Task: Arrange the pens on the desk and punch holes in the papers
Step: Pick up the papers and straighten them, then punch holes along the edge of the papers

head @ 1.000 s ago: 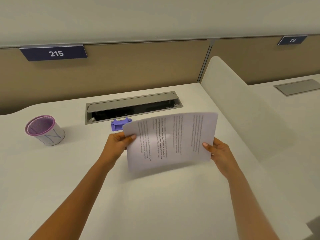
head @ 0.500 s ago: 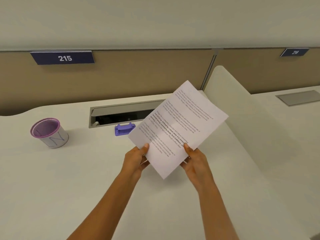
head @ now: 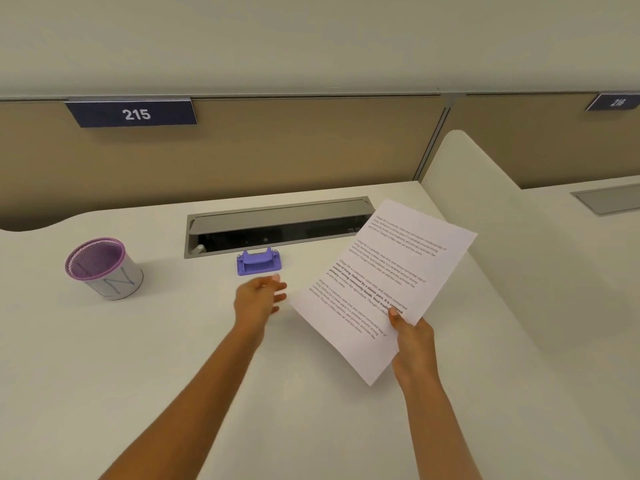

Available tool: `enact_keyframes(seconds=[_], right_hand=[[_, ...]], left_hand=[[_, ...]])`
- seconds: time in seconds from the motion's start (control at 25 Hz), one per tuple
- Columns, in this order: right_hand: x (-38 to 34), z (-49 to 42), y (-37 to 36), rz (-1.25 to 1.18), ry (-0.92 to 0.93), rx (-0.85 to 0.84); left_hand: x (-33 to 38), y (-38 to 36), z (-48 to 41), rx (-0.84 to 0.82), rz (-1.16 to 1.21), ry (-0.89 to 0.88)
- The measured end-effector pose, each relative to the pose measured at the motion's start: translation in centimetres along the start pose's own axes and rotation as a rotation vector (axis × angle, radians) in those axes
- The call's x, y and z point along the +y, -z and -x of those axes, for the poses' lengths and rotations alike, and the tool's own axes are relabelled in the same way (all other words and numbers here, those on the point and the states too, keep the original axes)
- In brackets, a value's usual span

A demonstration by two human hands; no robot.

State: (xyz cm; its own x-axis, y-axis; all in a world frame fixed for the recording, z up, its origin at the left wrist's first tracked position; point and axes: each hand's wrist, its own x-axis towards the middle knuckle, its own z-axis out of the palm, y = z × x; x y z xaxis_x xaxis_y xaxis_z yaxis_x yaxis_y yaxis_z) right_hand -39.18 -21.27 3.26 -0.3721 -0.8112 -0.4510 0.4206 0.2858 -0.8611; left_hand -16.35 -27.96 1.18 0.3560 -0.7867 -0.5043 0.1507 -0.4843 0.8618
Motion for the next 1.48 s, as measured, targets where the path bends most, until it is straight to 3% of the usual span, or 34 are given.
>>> enact_keyframes(seconds=[0.12, 0.24, 0.64, 0.92, 1.04, 1.24, 1.48], right_hand=[[0.3, -0.6, 0.8, -0.003, -0.019, 0.022], [0.5, -1.2, 1.2, 0.006, -0.027, 0.042], [0.4, -2.0, 2.5, 0.069, -0.012, 0.032], [0.5, -1.8, 4.2, 0.091, -0.006, -0.009], [0.7, -1.7, 5.0, 0.128, -0.013, -0.033], [0.5, -1.4, 6.0, 0.196, -0.07, -0.151], [0.5, -1.3, 6.9, 0.262, -0.168, -0.294]], left_hand=[[2.6, 0.3, -4.0, 0.139, 0.09, 0.201], [3.1, 0.4, -6.3, 0.215, 0.077, 0.28], [4.7, -1.1, -6.7, 0.078, 0.476, 0.406], [3.1, -0.7, -5.2, 0.126, 0.168, 0.396], [1.7, 1.0, -3.8, 0.01, 0.009, 0.304], [-0.9, 5.5, -1.6, -0.231, -0.05, 0.218], [-3.4, 9.0, 0.6, -0.39, -0.087, 0.269]])
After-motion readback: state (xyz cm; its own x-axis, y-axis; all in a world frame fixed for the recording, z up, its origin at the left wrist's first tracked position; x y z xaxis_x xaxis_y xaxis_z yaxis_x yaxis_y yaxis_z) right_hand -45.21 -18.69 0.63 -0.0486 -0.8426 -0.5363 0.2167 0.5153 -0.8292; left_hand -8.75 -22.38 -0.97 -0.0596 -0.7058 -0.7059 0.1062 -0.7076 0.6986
